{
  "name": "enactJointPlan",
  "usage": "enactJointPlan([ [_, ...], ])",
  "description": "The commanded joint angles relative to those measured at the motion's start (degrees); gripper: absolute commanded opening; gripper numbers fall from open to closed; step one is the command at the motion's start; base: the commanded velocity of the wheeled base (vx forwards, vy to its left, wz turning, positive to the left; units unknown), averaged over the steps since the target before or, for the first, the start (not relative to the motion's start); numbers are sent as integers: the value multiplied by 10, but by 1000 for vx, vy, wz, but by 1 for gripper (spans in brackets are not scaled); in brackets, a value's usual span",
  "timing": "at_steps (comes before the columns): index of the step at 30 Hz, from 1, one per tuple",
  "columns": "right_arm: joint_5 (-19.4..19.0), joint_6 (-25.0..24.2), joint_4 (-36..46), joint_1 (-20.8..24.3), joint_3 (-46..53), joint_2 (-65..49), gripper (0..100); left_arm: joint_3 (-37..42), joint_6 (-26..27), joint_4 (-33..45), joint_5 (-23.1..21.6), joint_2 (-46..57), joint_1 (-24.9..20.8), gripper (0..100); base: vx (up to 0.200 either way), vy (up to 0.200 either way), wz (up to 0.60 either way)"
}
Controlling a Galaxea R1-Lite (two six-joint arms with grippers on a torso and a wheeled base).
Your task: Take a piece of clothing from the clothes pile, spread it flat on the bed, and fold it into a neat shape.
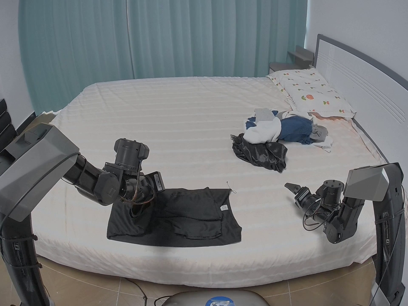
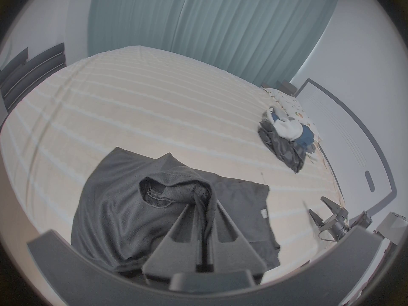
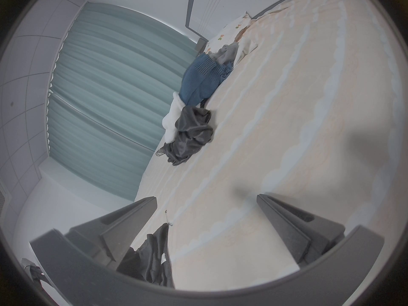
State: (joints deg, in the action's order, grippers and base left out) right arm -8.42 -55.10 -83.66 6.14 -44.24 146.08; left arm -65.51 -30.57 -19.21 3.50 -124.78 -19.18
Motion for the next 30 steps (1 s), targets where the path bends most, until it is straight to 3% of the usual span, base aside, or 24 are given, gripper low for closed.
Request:
enactJointPlan([
  [1,0,0,0,0,0,1,100,-31,-3,20,1,-12,-19,0,0,-200,0],
  [8,0,1,0,0,0,1,100,-91,-26,45,12,-56,-45,0,0,-200,0],
  [14,0,2,0,1,0,2,100,-108,-26,45,19,-87,-65,0,0,0,0],
  [20,0,2,-1,1,4,3,100,-141,-36,46,72,-126,-68,0,0,0,0],
  [21,0,3,-2,1,6,2,100,-143,-47,47,72,-128,-71,100,0,0,0],
  [27,0,3,-13,2,9,5,100,-148,-66,44,71,-130,-74,100,0,0,0],
  [30,0,3,-14,2,9,4,100,-148,-111,42,63,-121,-73,100,0,0,0],
])
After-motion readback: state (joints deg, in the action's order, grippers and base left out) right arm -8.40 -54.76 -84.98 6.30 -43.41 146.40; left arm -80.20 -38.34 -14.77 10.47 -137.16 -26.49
